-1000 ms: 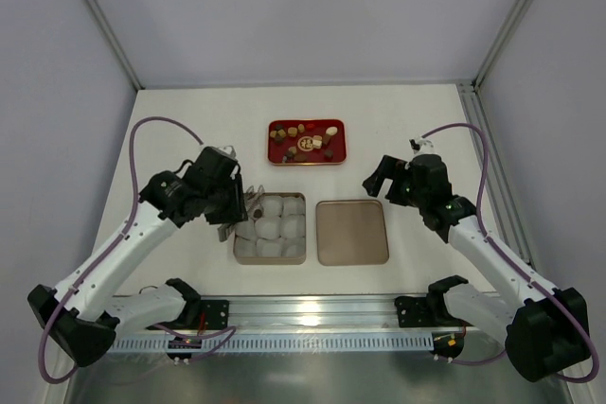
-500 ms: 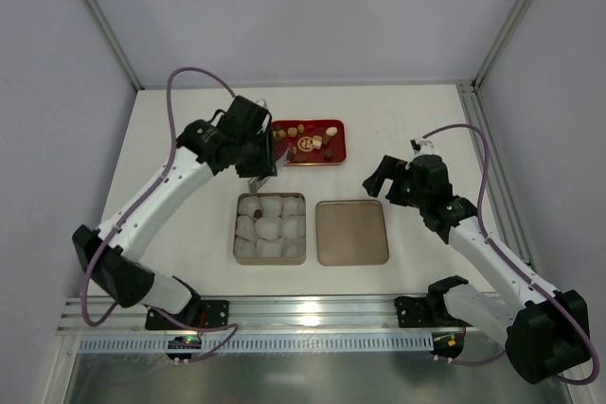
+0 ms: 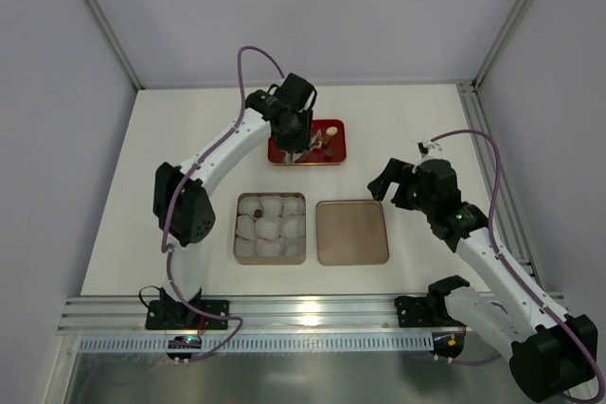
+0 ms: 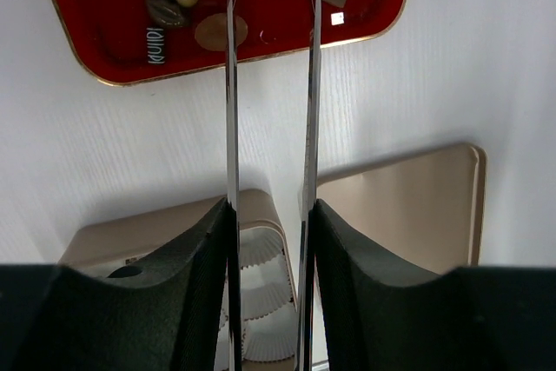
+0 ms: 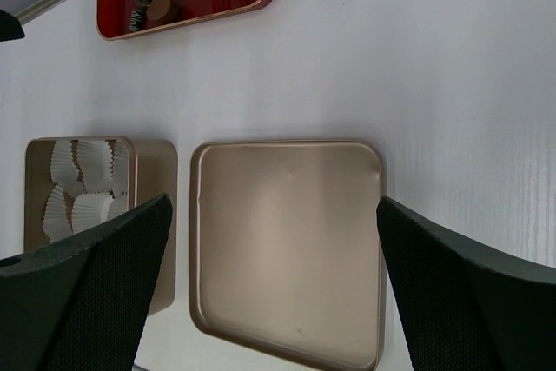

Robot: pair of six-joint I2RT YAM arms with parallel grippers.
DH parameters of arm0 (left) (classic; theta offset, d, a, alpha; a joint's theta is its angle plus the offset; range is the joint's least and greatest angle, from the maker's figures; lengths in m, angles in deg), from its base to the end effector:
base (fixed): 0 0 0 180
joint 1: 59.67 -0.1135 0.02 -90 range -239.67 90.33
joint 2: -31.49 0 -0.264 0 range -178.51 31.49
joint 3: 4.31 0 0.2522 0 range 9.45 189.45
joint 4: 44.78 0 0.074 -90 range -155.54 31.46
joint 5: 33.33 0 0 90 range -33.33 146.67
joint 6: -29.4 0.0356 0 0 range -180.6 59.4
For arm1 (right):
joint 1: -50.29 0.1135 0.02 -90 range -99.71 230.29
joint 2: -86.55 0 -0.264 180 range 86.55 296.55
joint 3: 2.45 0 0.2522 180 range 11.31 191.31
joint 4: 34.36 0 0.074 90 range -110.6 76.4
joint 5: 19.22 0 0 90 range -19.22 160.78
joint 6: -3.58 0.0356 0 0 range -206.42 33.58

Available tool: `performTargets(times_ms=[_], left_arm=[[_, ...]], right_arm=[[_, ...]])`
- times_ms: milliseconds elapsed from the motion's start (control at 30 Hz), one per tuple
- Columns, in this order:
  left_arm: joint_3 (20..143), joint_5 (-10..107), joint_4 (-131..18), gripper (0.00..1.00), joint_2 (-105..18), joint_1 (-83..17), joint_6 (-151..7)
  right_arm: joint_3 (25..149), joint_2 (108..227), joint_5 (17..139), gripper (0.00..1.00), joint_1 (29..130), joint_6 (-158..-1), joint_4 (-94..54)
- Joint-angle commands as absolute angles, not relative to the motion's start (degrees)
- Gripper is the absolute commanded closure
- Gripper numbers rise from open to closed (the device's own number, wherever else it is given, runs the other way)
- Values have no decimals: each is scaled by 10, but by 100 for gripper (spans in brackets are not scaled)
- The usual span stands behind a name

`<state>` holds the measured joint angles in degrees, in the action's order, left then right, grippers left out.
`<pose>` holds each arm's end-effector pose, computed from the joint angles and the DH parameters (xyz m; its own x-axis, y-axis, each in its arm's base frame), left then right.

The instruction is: Pack the chocolate

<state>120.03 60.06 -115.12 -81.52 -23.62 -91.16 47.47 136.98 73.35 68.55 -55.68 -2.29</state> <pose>0.3464 -0.2495 0.3121 -0.8830 0.0149 -0.4691 0.1323 0.9669 -0.2181 0.1860 0.0630 0.2558 -0.6178 0.3338 -0.7119 -0.0385 0.8915 0.4515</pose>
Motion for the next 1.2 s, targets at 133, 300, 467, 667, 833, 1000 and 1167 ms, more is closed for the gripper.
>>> performTargets(times_ms=[133,300,467,667,833,1000,1167], left_arm=[[1258,607,-1145,59,-847,-234,-890],[1258,612,-1144,59,-862,-234,-884],[1256,608,-1137,58,-878,-234,-884],[1257,604,-1130,59,-891,-234,-881],[1263,604,-1129,59,-902,-235,-881],[1269,602,-1131,59,-908,-234,-885],[1270,600,-1130,61,-911,-234,-884]], right_arm=[[500,1349,719,0,685,-562,-8],[499,1349,721,0,685,-561,-7],[500,1351,722,0,685,-564,-8],[497,1354,722,0,685,-565,-10],[495,1360,722,0,684,-565,-14],[495,1366,723,0,685,-566,-16],[491,1371,724,0,685,-566,-21]])
